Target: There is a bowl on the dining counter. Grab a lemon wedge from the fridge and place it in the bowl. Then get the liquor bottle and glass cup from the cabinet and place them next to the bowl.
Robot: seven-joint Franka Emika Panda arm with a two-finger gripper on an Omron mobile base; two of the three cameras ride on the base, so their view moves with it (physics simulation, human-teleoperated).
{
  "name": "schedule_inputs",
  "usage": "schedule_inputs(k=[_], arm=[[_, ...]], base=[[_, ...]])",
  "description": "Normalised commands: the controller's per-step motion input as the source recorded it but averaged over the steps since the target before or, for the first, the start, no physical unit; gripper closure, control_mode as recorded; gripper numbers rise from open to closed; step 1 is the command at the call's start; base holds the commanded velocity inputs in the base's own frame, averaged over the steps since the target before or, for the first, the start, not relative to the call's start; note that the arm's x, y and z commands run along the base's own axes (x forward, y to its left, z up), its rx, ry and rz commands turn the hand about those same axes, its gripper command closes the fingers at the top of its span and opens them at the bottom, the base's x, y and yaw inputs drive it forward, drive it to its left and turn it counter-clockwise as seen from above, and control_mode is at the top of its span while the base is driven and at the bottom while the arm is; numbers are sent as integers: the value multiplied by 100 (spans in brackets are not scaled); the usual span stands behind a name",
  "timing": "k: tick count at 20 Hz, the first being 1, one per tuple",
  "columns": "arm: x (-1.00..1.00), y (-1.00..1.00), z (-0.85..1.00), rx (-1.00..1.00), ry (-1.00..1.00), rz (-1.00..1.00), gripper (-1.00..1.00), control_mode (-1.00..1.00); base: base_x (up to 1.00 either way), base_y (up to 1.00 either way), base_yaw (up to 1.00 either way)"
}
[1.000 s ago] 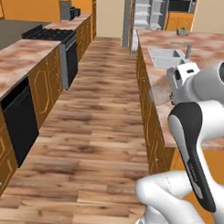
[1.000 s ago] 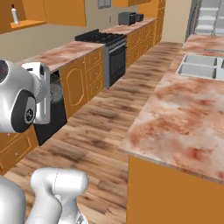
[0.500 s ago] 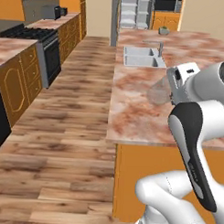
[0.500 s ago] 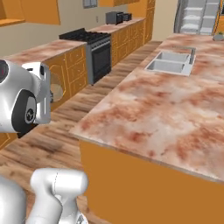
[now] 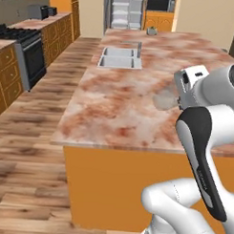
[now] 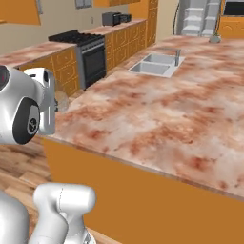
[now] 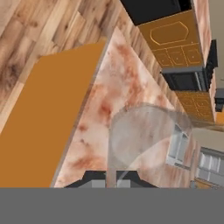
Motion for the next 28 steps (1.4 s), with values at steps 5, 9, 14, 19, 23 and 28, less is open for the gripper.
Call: schedule_inputs(k=[5,9,14,19,23,28], arm=[[0,0,0,0,0,0,100,100],[0,0,0,0,0,0,100,100],[0,0,0,0,0,0,100,100],[0,0,0,0,0,0,100,100],[0,0,0,0,0,0,100,100],[0,0,0,0,0,0,100,100]], base=[[-13,-100,0],[-13,-100,0],[-12,-100,0],[-12,-100,0],[-10,-100,0],[-5,-100,0]])
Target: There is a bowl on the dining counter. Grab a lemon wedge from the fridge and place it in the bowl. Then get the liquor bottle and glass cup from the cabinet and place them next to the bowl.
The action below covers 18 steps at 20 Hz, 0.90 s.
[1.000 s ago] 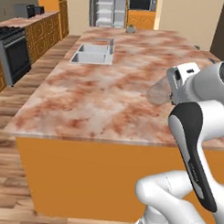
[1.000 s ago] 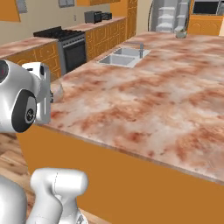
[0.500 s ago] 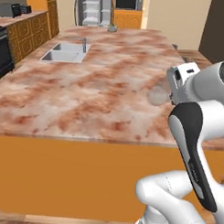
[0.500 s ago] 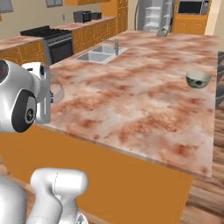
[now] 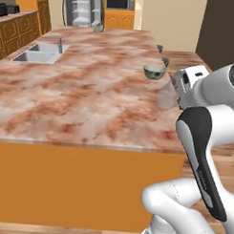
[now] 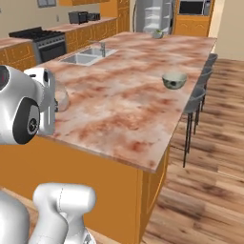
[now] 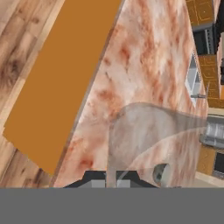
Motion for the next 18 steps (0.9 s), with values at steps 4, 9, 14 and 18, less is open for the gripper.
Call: schedule_inputs(k=[4,9,14,18], arm=[[0,0,0,0,0,0,100,100],[0,0,0,0,0,0,100,100],[0,0,0,0,0,0,100,100],[0,0,0,0,0,0,100,100]], base=[[0,-100,0],[0,-100,0],[6,-100,2],[29,-100,10]])
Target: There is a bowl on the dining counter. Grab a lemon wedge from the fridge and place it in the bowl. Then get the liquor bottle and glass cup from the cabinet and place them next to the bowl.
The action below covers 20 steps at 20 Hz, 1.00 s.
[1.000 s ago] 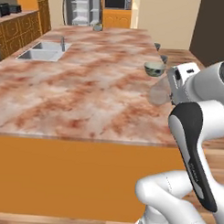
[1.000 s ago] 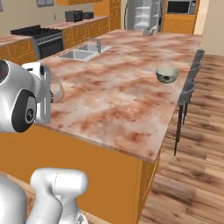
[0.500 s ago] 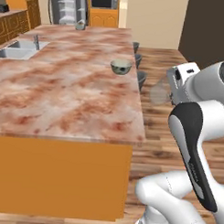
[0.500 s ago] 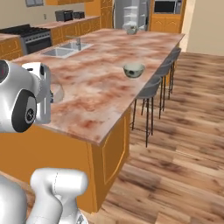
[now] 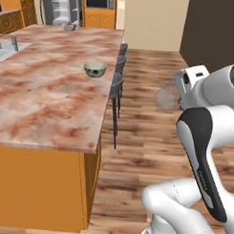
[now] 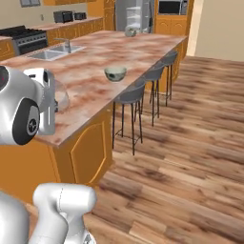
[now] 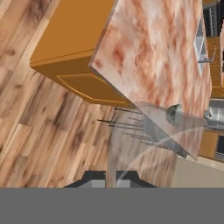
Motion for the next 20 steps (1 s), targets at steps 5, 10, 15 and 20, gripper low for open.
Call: schedule_inputs(k=[5,10,15,20], arm=[[0,0,0,0,0,0,100,100],[0,0,0,0,0,0,100,100],[0,0,0,0,0,0,100,100],[0,0,0,0,0,0,100,100]], base=[[62,-92,23],[93,-71,29],[82,-56,38],[66,-50,44]])
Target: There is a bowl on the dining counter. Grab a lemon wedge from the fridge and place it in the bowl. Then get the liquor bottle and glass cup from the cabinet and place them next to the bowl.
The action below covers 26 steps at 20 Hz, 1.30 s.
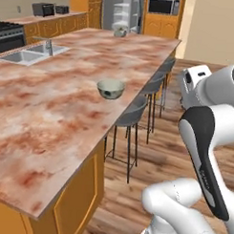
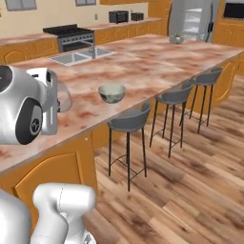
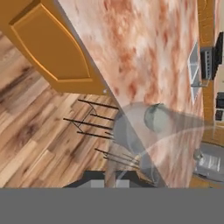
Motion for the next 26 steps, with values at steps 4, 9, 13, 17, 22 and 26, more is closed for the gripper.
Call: schedule_inputs(k=[4,9,13,17,22,26], arm=[[0,0,0,0,0,0,100,100],[0,0,0,0,0,0,100,100],[0,0,0,0,0,0,100,100],[0,0,0,0,0,0,100,100],[0,0,0,0,0,0,100,100],[0,0,0,0,0,0,100,100]], base=[[43,-40,44],[29,-31,45],[21,-35,41],[35,-49,33],[45,-74,22],[50,-54,18]])
